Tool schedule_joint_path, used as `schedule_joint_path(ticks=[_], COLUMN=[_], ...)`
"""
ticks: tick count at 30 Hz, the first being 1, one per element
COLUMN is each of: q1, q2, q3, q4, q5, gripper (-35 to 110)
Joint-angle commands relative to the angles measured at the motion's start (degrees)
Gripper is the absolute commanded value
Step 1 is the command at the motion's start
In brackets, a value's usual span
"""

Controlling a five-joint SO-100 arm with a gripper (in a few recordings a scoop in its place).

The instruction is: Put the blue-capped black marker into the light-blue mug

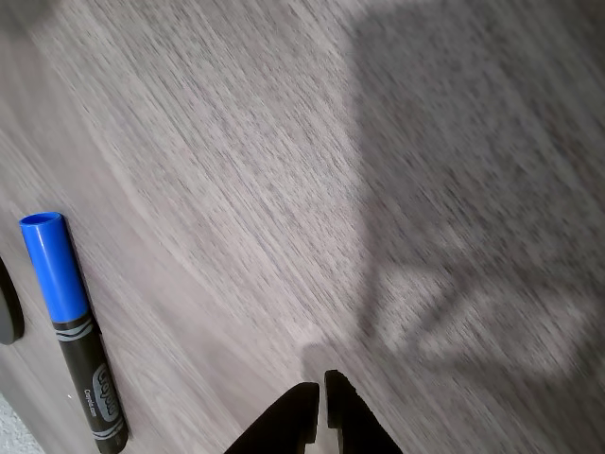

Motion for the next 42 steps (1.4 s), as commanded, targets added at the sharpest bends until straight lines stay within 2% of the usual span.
schedule_joint_path(ticks=[1, 42], q1=[-1.1, -2.8], q2=[1.3, 1.3], q3=[0.4, 0.4], q4=[0.5, -0.4], q5=[0.3, -0.9], gripper=[0, 0])
